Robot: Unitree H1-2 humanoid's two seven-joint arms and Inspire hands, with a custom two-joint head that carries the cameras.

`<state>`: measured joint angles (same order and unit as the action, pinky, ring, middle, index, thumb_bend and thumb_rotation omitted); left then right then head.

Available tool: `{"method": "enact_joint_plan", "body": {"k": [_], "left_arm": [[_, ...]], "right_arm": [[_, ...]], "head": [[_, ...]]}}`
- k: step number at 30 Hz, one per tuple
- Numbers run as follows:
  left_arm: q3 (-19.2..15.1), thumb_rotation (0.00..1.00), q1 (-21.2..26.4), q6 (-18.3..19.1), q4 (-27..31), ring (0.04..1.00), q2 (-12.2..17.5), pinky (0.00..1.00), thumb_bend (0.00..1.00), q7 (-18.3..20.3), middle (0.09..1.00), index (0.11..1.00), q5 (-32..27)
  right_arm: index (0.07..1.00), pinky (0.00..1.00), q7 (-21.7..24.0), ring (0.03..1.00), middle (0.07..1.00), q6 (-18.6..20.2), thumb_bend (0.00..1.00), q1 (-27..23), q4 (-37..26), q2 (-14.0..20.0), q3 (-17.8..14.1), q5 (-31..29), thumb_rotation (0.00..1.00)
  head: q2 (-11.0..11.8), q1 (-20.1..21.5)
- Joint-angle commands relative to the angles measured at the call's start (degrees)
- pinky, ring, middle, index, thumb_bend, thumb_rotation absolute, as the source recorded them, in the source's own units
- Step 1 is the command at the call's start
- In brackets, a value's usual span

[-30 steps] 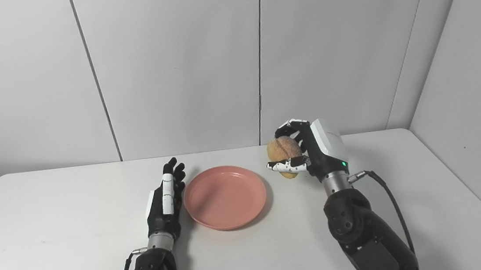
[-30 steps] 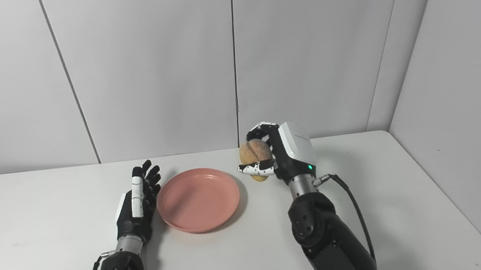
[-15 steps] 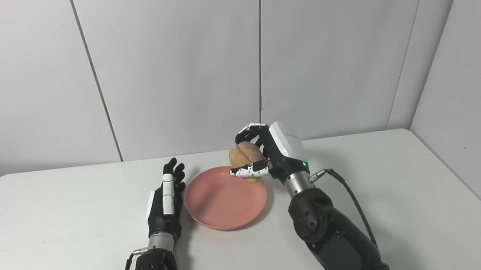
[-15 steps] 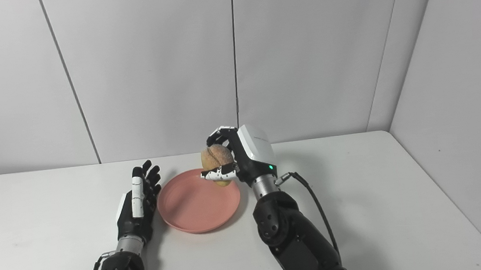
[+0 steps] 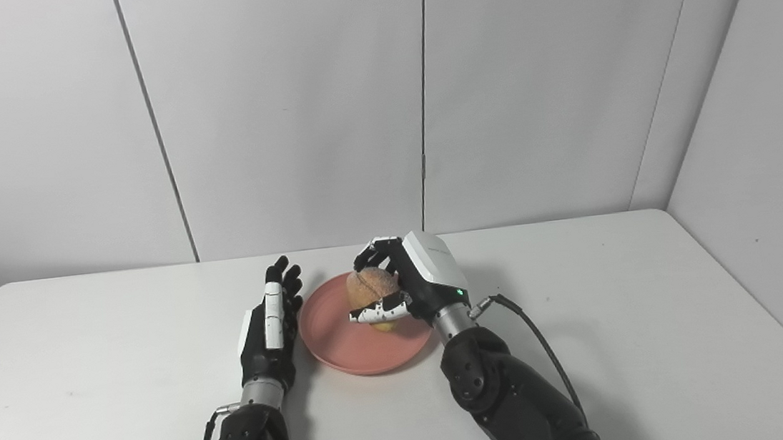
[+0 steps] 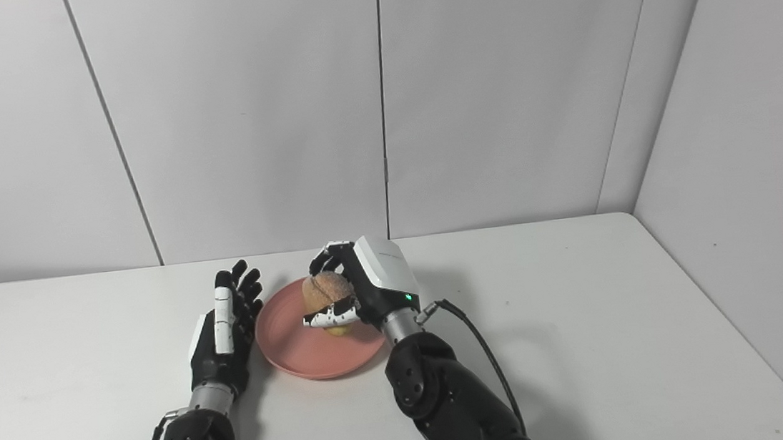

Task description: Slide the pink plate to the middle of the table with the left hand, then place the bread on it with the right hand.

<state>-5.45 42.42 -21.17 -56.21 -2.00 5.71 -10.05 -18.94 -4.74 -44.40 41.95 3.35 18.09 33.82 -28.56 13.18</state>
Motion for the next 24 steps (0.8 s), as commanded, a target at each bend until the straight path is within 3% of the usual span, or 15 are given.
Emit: {"method": "enact_joint_plan", "body": {"k": [1,12,20,24], "left_arm": [[0.12,1.0,-1.41,0.09,0.6,0.981,-0.47,1.0,0.78,0.48,0.953,0.943,0.05],[0.83,1.0,-1.77,0.06,1.11,0.969,-0.53,0.99,0.76,-0.34,0.945,0.936,0.85],[0.9,1.0,-2.44,0.78,2.76,0.968,-0.88,0.99,0.74,-0.41,0.945,0.934,0.64],[0.98,1.0,-2.71,1.12,3.28,0.967,-0.88,0.99,0.74,-0.43,0.944,0.935,0.67]], "right_arm": [[0.514,0.32,-0.7,0.403,0.495,-2.73,0.51,-3.65,0.28,-0.06,0.07,-0.14,0.0],[0.518,0.29,-3.53,0.392,0.486,-7.38,0.51,-4.91,8.16,-0.09,2.58,1.14,0.0],[0.516,0.3,-4.63,0.399,0.495,-8.51,0.51,-5.47,11.08,-0.27,3.47,1.16,0.0],[0.543,0.32,-4.84,0.39,0.478,-6.57,0.51,-4.69,8.96,-0.01,4.47,2.78,0.0]], "head": [[-0.09,-0.13],[-0.17,-0.22],[-0.18,-0.39],[-0.2,-0.43]]}}
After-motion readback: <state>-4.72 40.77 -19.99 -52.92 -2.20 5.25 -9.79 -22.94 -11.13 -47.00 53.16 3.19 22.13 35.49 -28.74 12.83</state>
